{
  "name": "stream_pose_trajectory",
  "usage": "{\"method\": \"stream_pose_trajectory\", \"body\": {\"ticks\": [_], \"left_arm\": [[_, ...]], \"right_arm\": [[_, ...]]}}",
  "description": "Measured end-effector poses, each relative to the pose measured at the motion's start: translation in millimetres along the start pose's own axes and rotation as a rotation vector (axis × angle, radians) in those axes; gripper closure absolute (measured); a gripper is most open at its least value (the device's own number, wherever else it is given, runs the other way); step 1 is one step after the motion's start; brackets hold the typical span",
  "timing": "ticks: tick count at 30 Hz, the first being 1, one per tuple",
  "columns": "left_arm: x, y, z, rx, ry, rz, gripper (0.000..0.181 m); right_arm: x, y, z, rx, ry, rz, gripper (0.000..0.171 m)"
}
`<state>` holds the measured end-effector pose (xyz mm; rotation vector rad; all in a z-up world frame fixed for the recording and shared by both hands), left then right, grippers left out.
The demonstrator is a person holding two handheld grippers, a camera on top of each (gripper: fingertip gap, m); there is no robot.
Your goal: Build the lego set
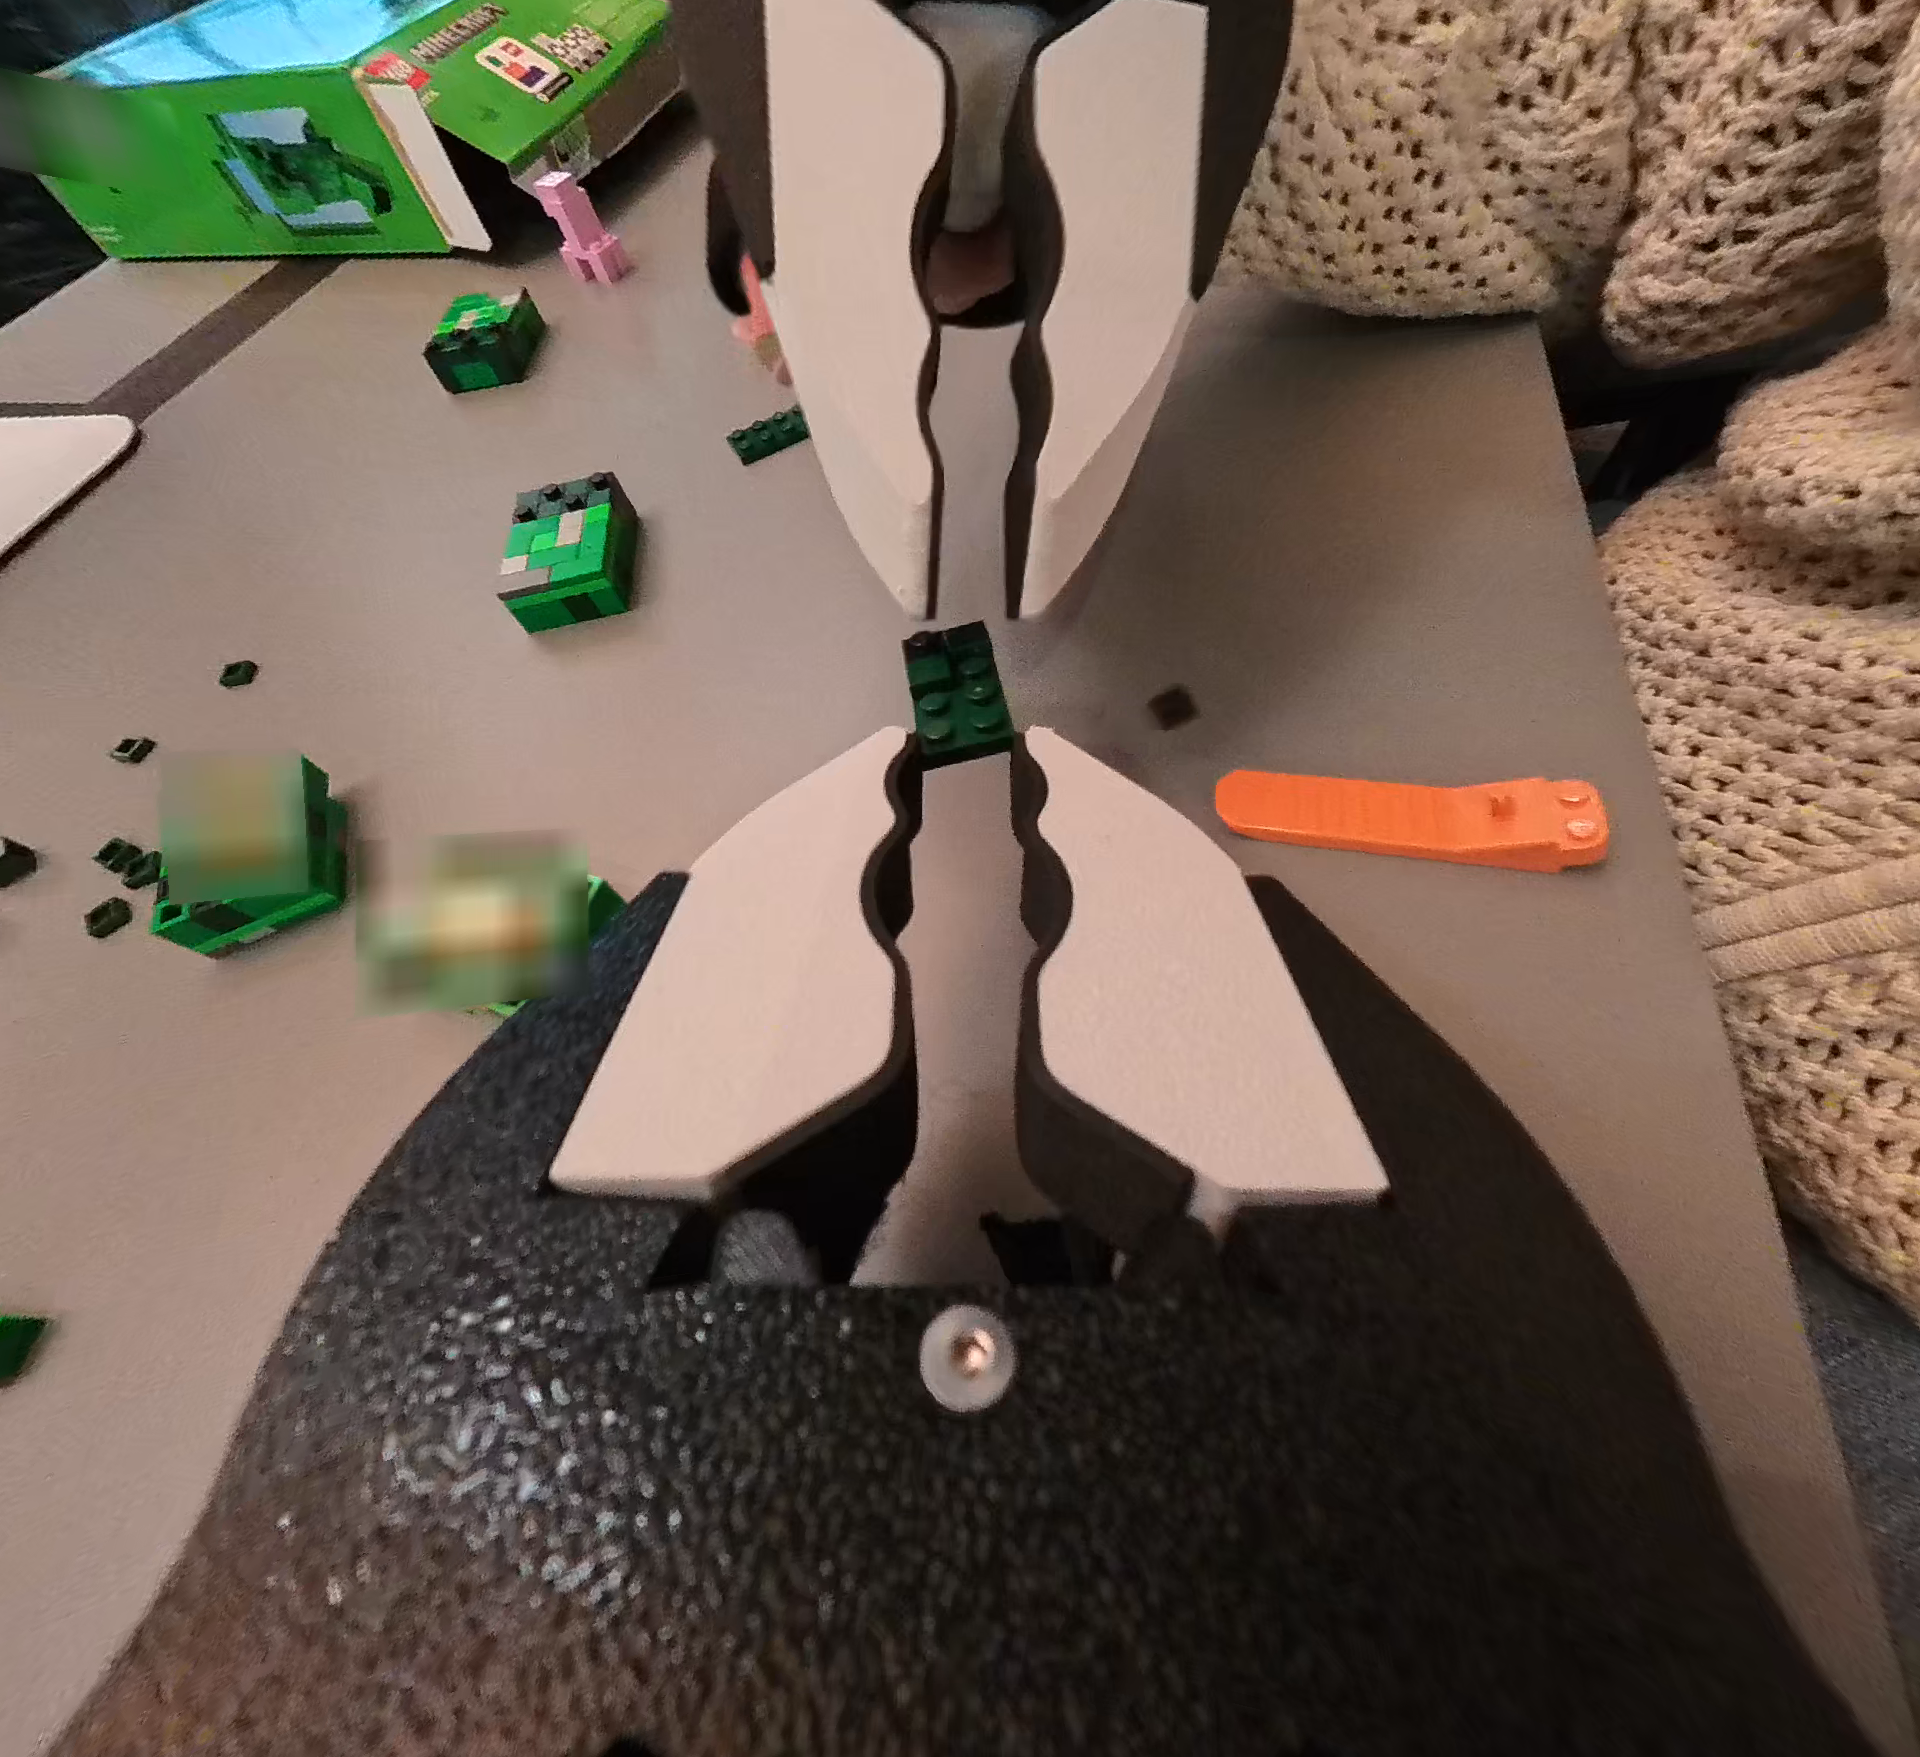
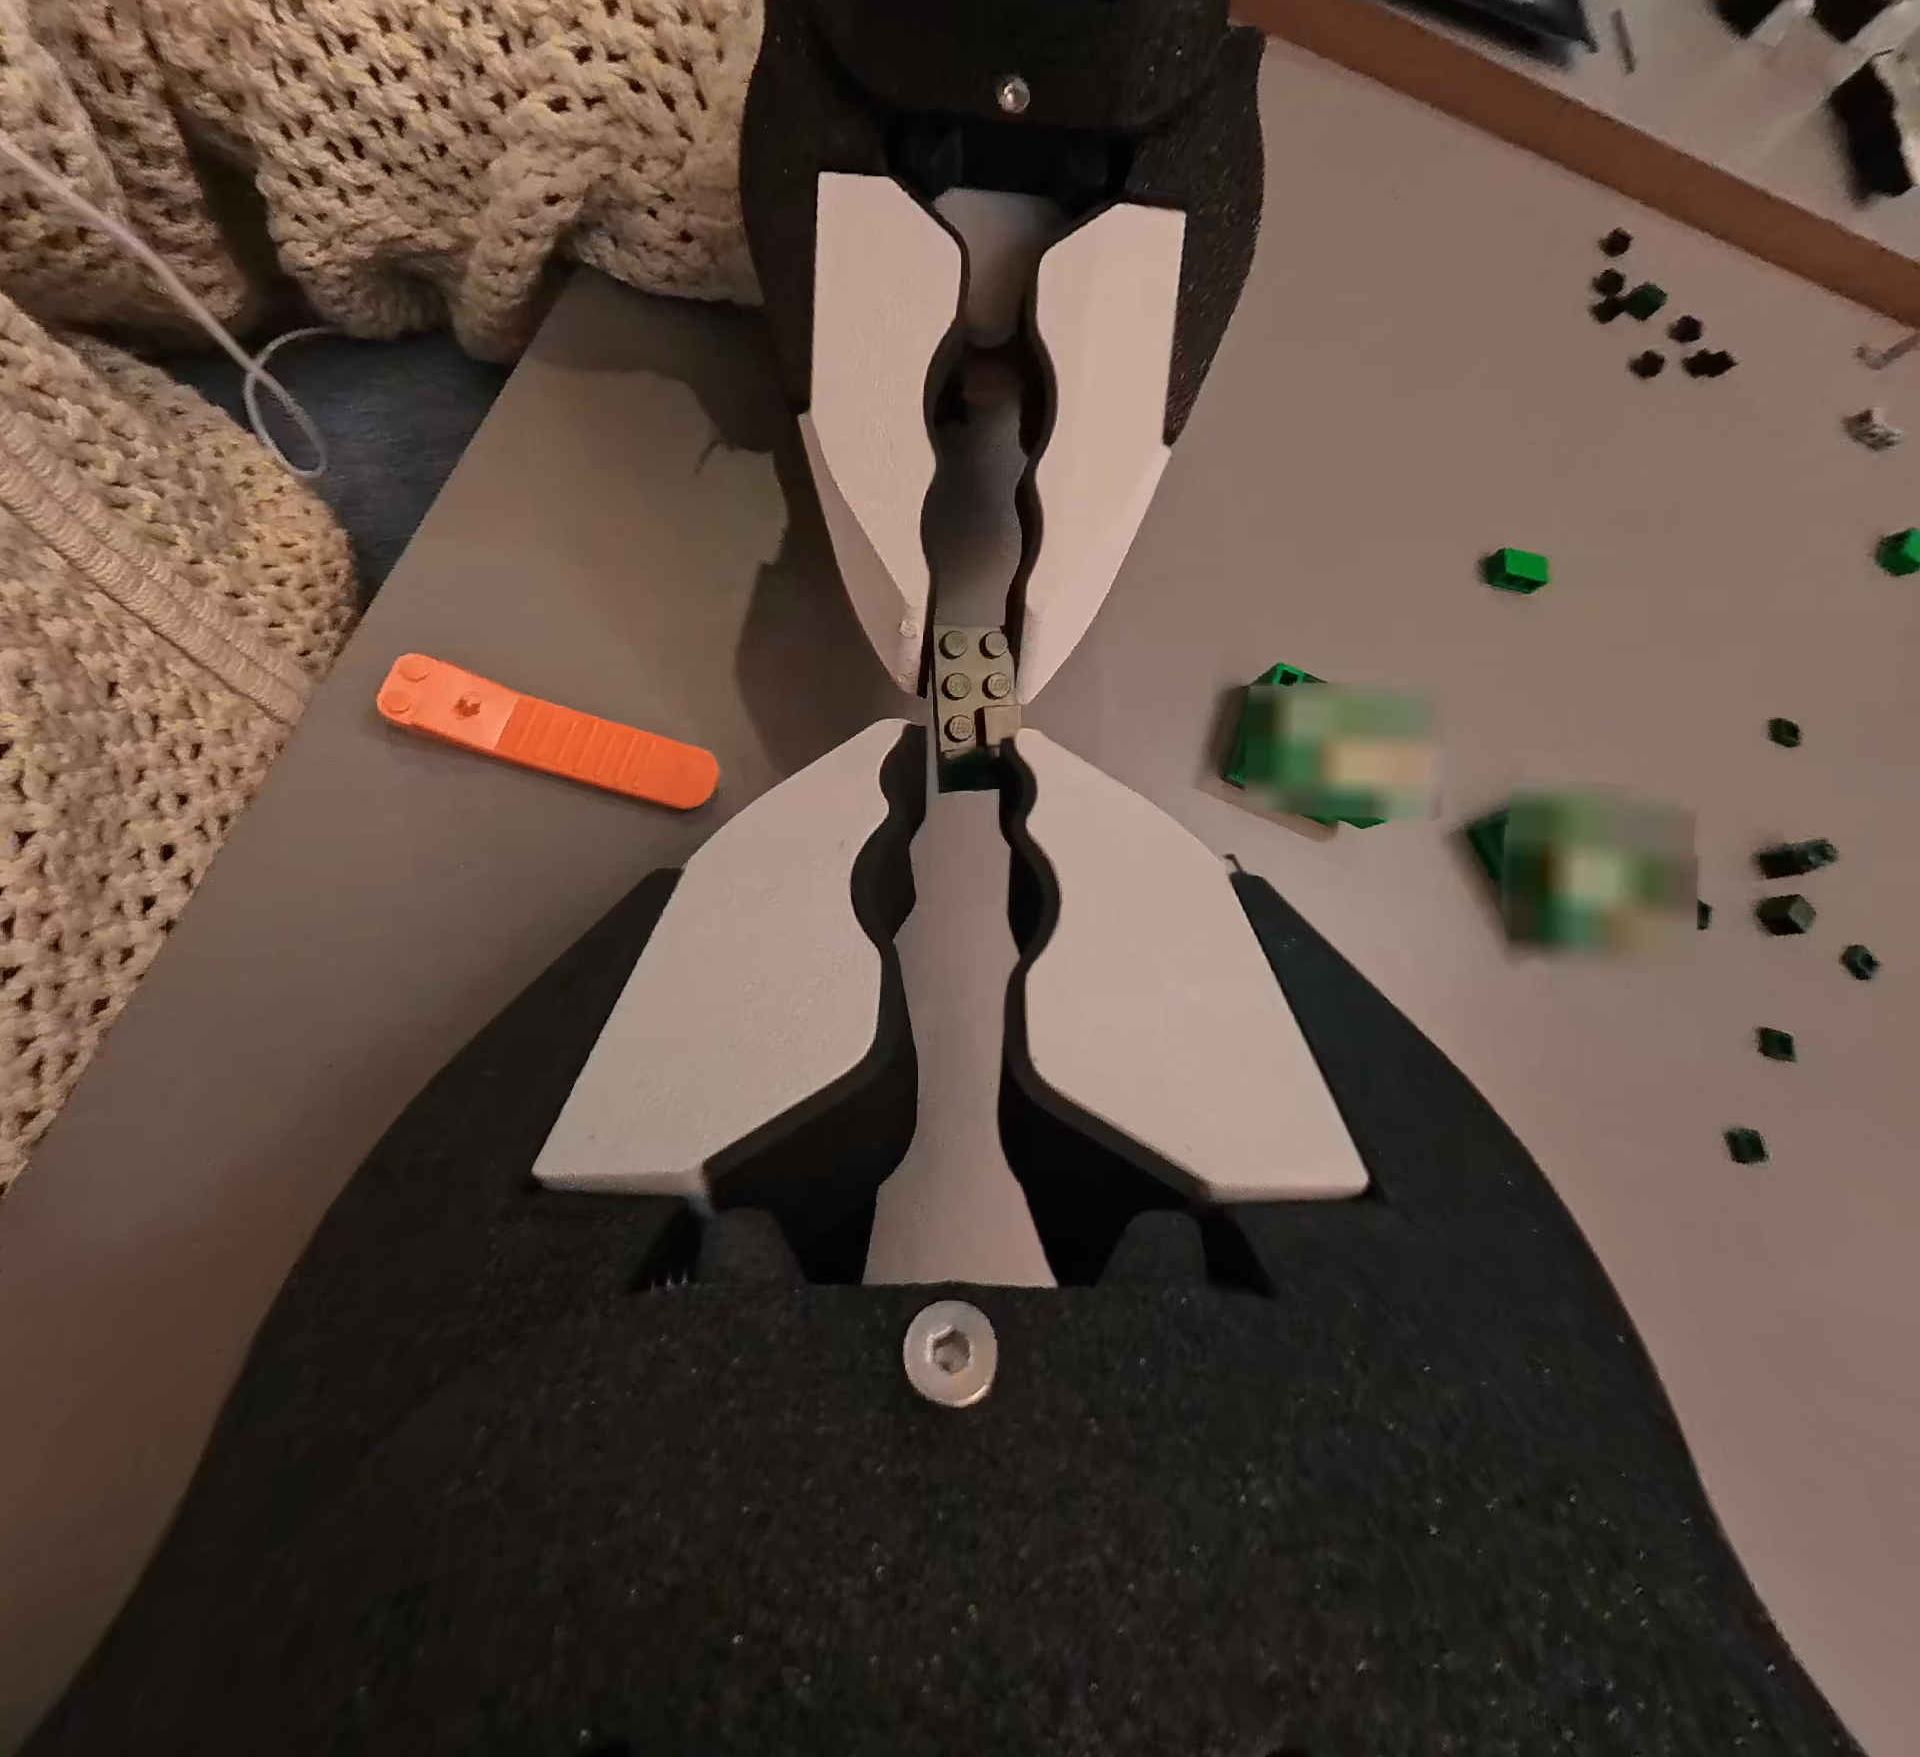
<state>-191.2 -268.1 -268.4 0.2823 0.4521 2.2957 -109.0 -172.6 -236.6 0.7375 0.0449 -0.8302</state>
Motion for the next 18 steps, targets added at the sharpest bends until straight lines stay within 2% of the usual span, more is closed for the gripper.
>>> {"method": "stream_pose_trajectory", "body": {"ticks": [3, 7, 12, 14, 18], "left_arm": [[3.3, 1.8, 0.8, -0.018, 0.013, 0.044, 0.165], [5.0, 2.7, 1.6, -0.031, 0.021, 0.065, 0.166], [5.4, 1.5, 1.7, -0.024, 0.017, 0.069, 0.165], [5.3, 1.1, 1.8, -0.021, 0.013, 0.071, 0.165], [4.8, -0.6, 1.8, -0.005, 0.001, 0.076, 0.165]], "right_arm": [[3.9, 3.2, -6.1, 0.006, 0.007, -0.044, 0.156], [12.1, 9.6, -22.4, 0.047, -0.055, -0.009, 0.156], [39.4, 20.2, -27.9, 0.015, -0.173, 0.193, 0.158], [58.5, 20.0, -26.9, 0.015, -0.146, 0.276, 0.158], [86.1, 9.9, -29.7, 0.074, -0.052, 0.307, 0.157]]}}
Point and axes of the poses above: each gripper's, where its closed fingertips meet, y back along the fingers, z out of its top, x = y × z across the jaws, the point moved 7 cm from there along y, back along the fingers, and after that the axes turned 10 degrees about -z, right-handed, at the moved point
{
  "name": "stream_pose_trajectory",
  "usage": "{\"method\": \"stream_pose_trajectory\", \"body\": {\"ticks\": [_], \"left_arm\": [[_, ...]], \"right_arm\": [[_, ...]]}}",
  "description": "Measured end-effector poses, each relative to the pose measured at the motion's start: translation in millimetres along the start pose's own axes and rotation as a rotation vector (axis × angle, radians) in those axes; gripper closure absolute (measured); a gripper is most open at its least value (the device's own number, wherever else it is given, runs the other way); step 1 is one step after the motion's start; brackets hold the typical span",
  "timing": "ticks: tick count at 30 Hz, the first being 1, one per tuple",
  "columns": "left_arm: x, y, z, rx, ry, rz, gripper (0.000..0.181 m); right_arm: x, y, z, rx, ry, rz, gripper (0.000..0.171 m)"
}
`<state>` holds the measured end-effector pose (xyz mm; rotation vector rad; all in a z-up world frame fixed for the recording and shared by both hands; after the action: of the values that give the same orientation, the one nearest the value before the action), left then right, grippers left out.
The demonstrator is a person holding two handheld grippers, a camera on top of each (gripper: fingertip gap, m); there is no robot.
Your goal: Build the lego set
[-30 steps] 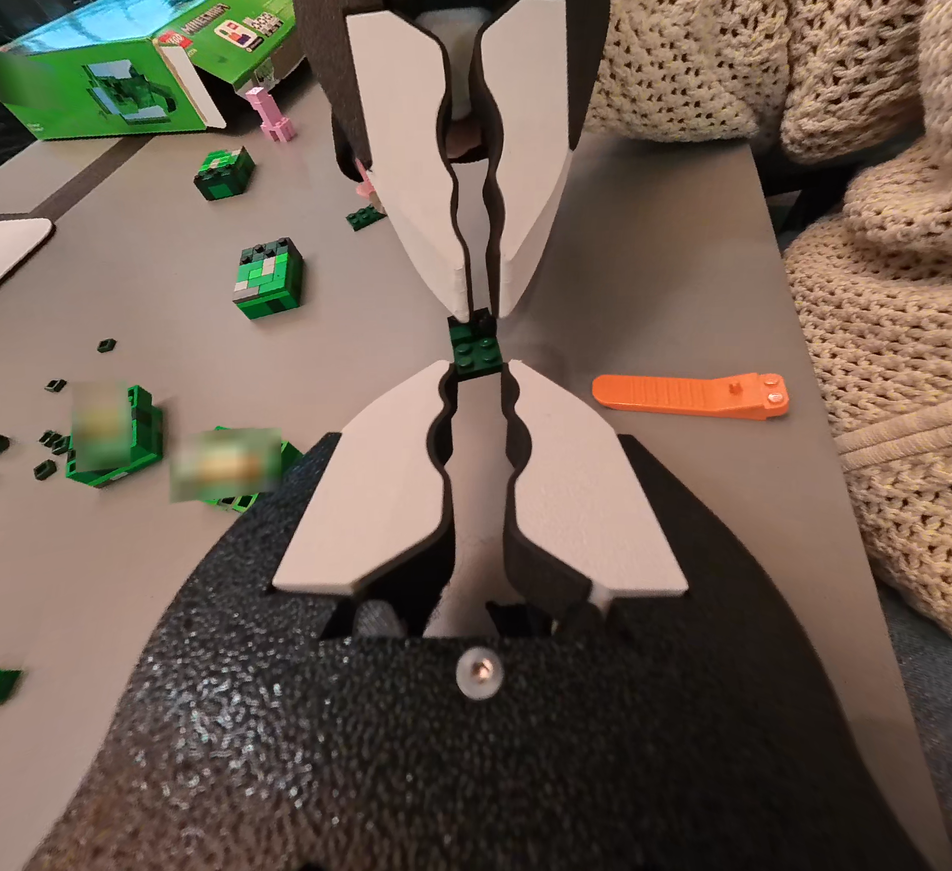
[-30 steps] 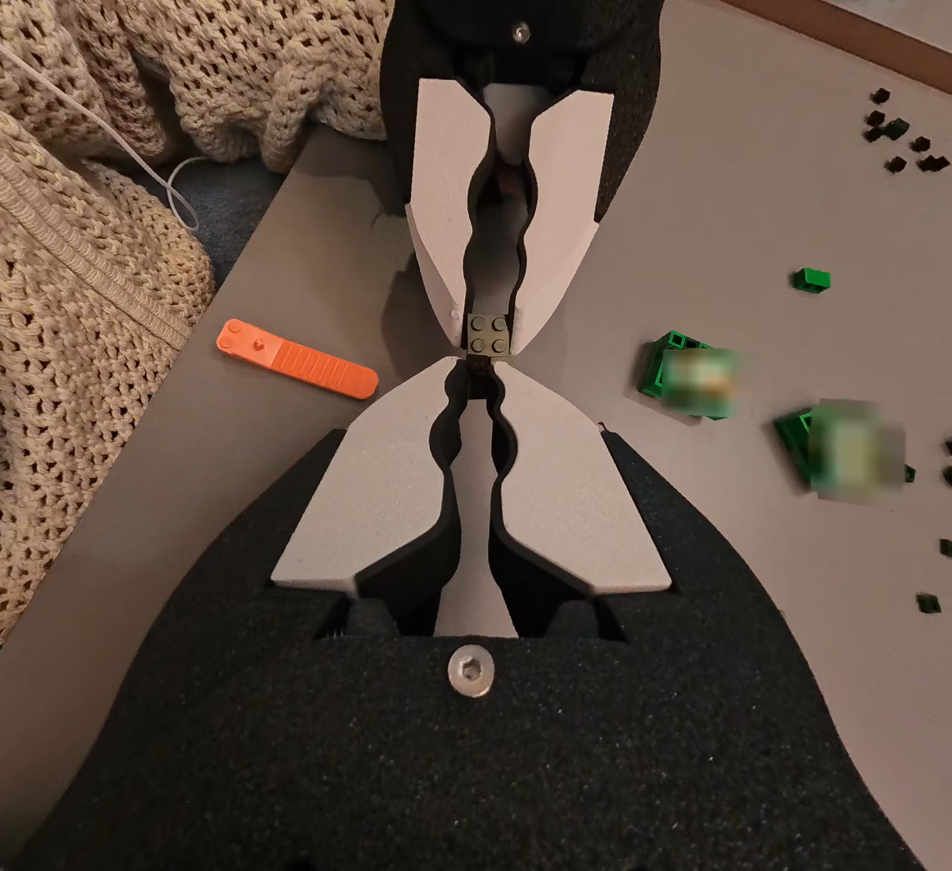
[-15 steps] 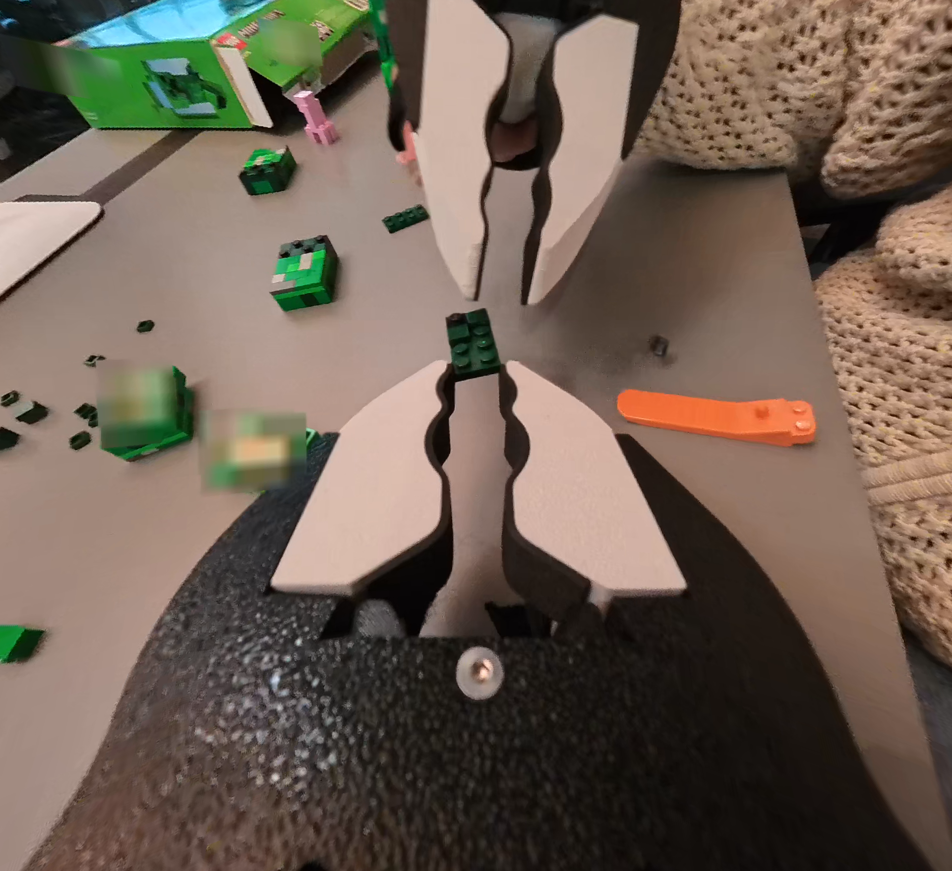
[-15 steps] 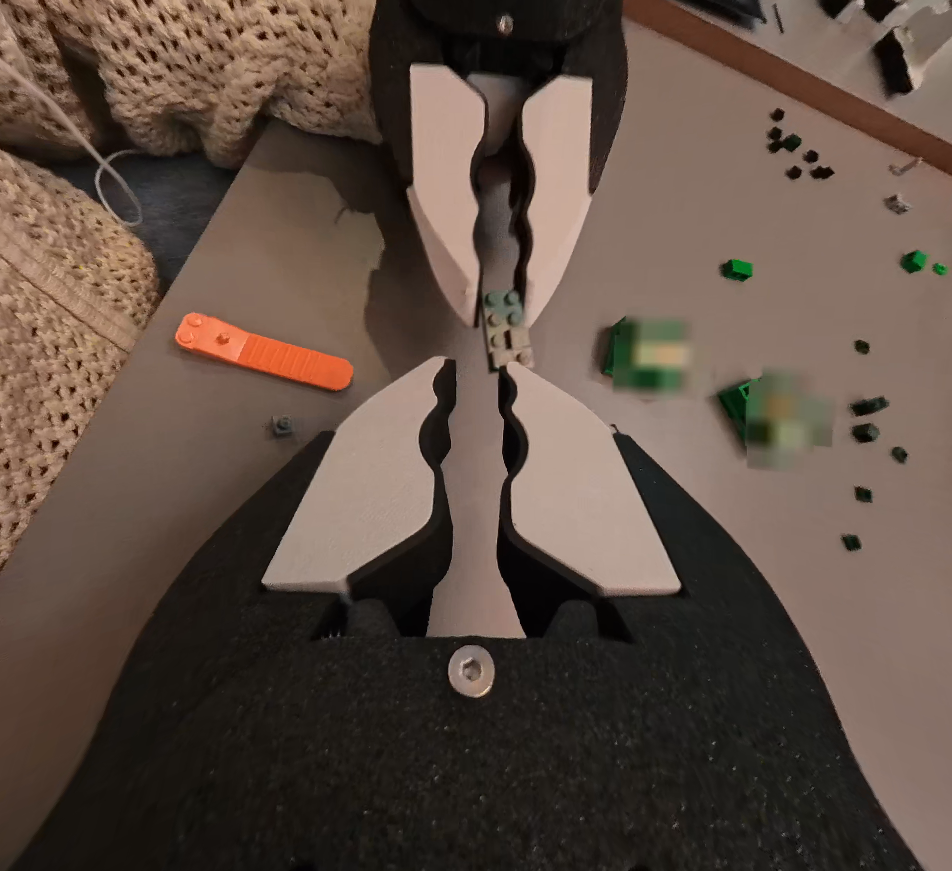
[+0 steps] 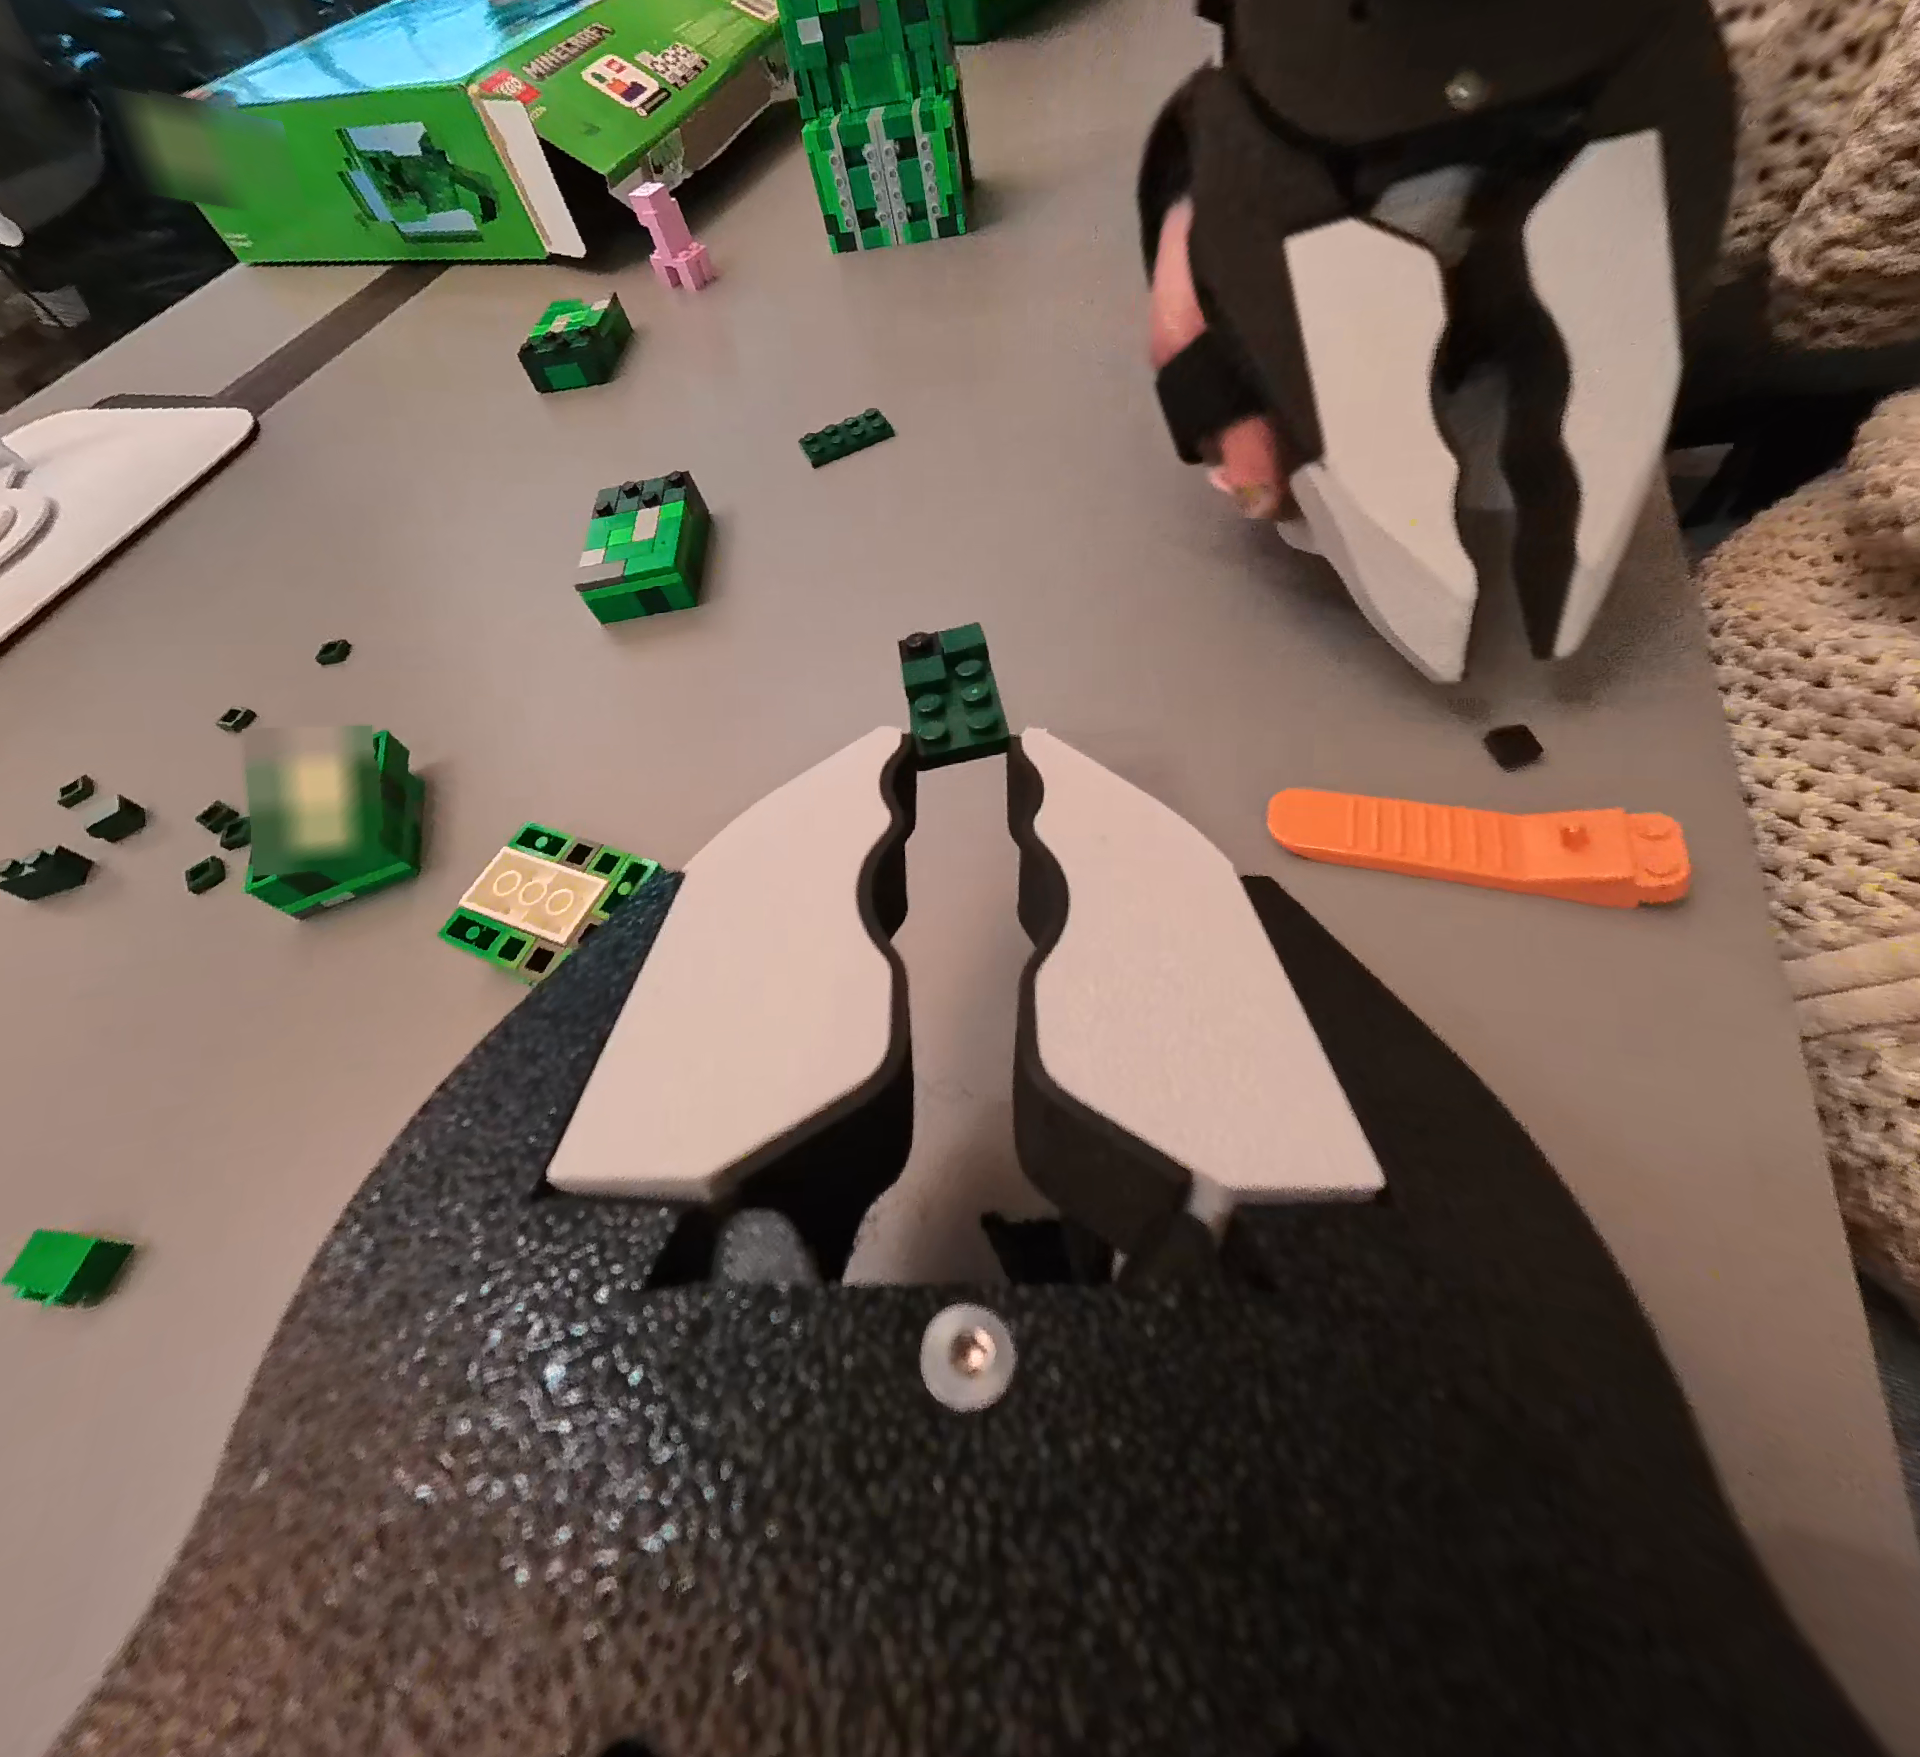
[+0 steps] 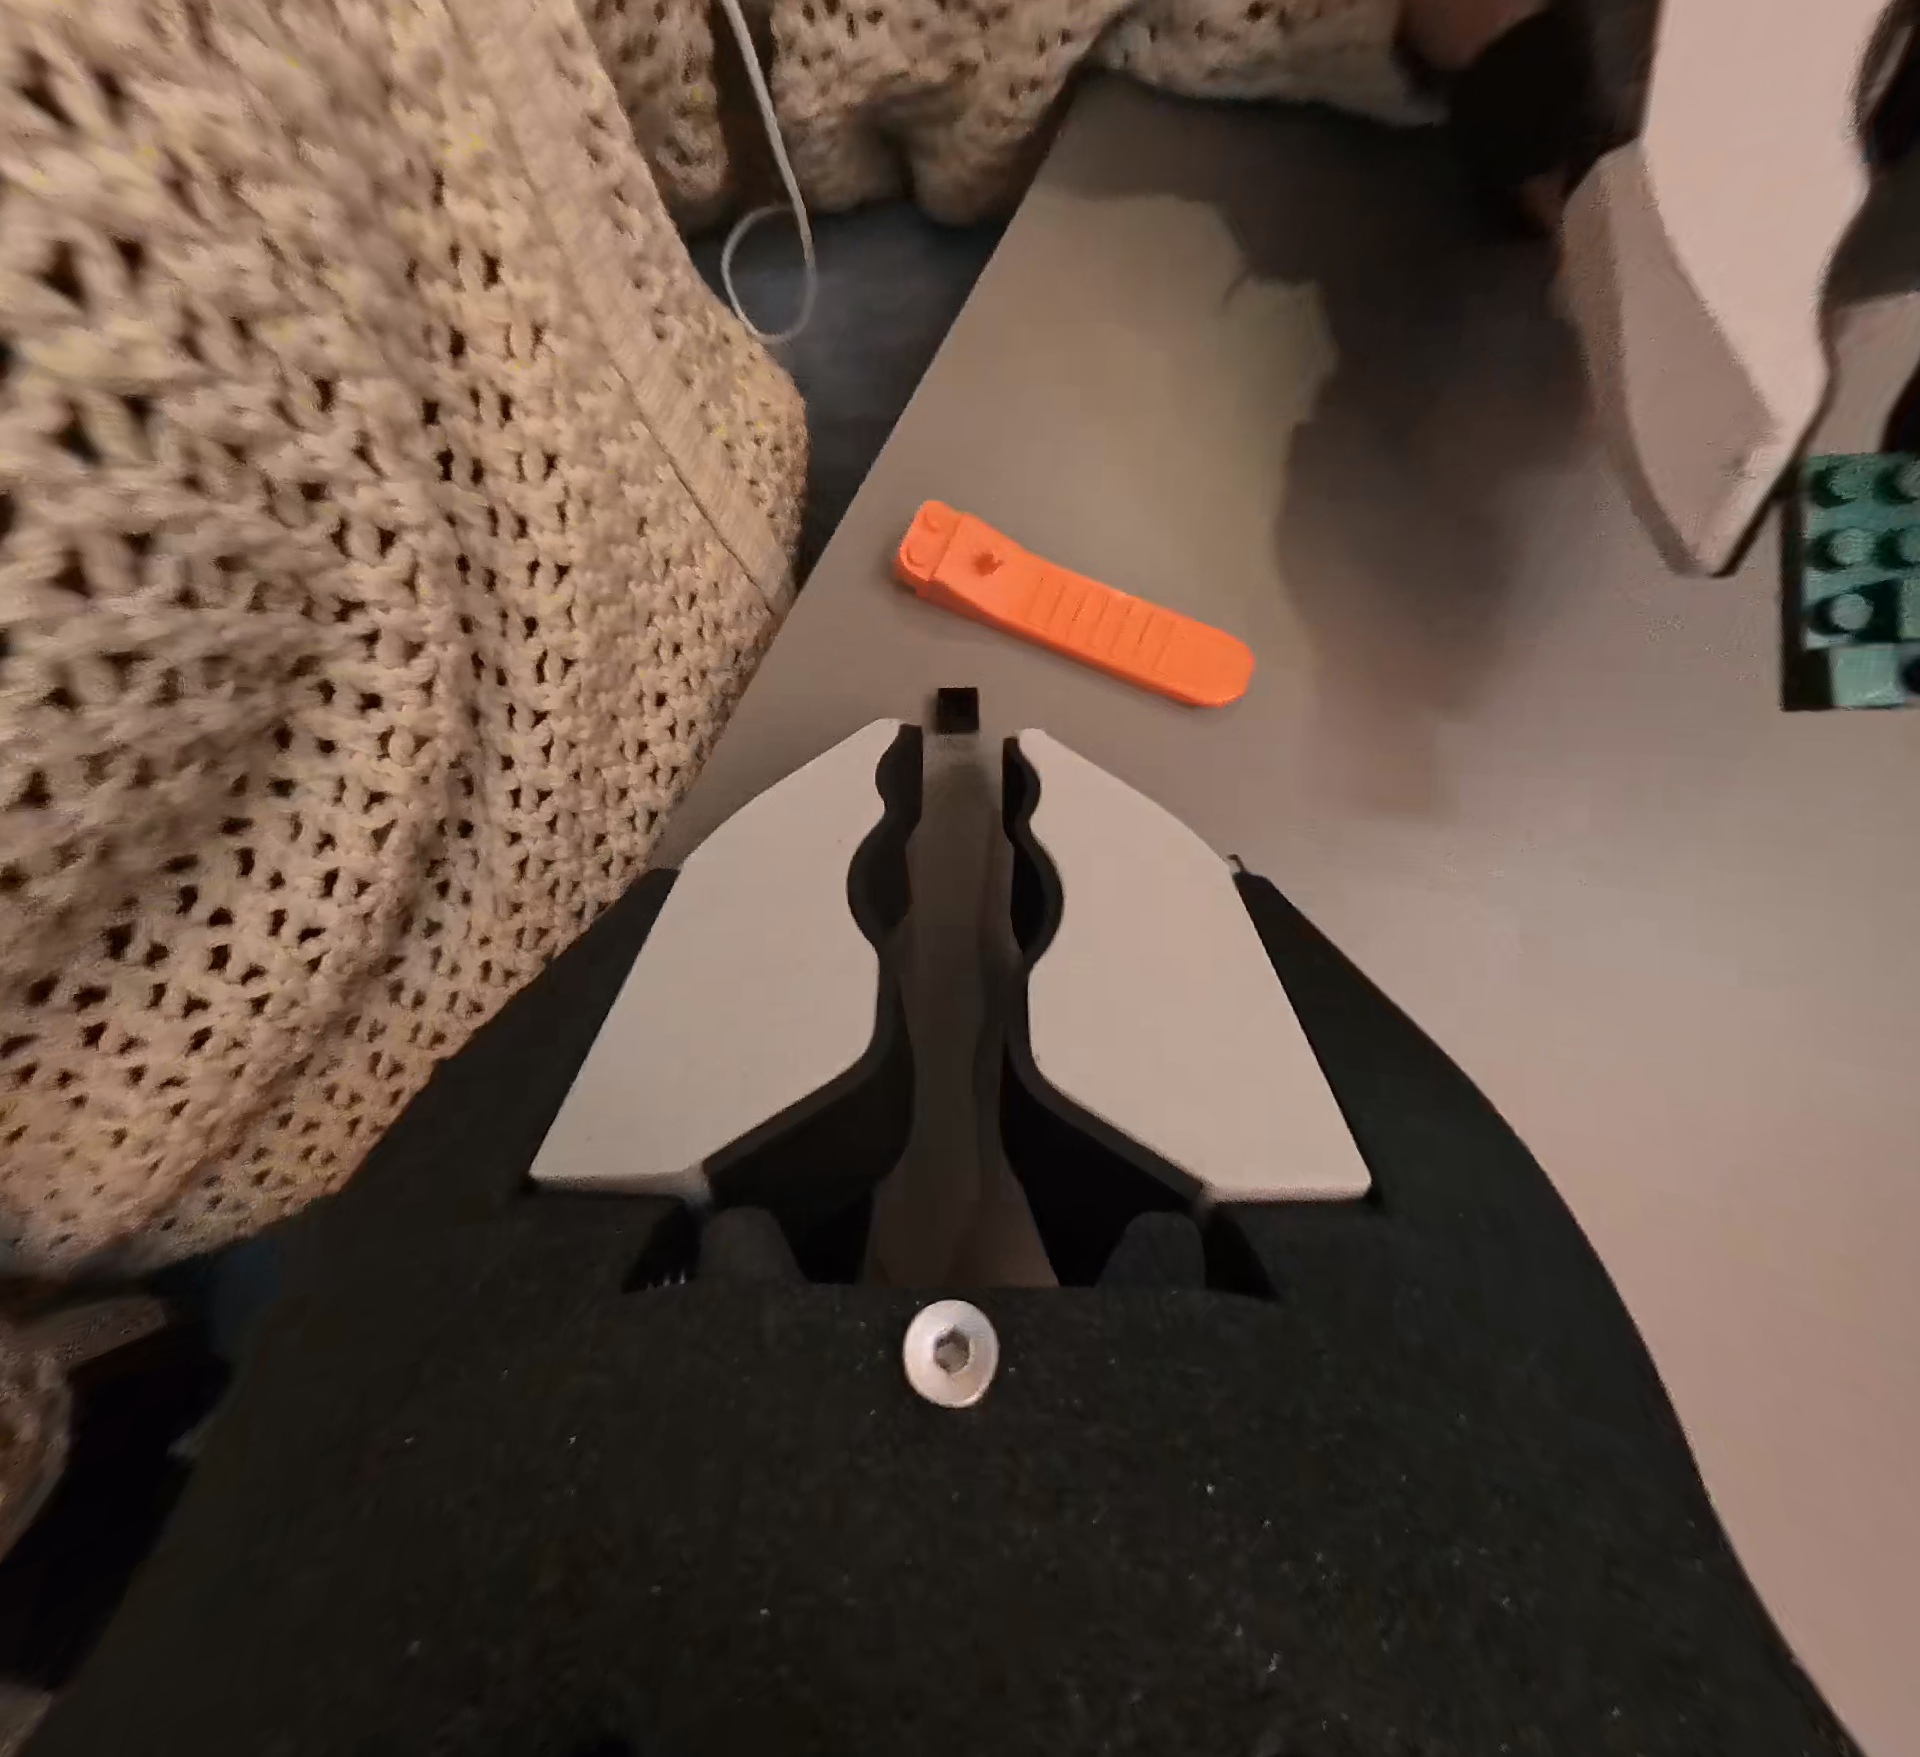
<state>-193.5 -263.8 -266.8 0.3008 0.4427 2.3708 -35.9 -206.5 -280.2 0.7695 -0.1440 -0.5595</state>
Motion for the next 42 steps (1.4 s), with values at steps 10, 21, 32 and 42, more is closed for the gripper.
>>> {"method": "stream_pose_trajectory", "body": {"ticks": [10, 21, 32, 42], "left_arm": [[-0.4, -2.9, -0.4, 0.030, -0.019, 0.009, 0.165], [-14.3, -9.2, 3.6, 0.016, -0.138, -0.052, 0.165], [-13.1, -11.3, 2.3, 0.040, -0.128, -0.059, 0.165], [-13.7, -17.9, -1.9, 0.117, -0.146, -0.050, 0.165]], "right_arm": [[8.3, -14.1, 1.6, 0.061, -0.006, -0.050, 0.160], [-52.8, 18.2, 1.3, 0.037, -0.117, -0.512, 0.163], [-55.8, 15.3, 10.0, 0.015, -0.092, -0.509, 0.163], [-55.6, 19.8, 10.0, 0.038, -0.080, -0.500, 0.163]]}}
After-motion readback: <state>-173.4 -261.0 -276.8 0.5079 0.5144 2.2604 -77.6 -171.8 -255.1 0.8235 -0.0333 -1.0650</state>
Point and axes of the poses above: each gripper's, where its closed fingertips meet, y back along the fingers, z out of its top, x = y × z across the jaws, the point moved 7 cm from there along y, back along the fingers, and after that the axes turned 10 degrees about -z, right-handed, at the moved point
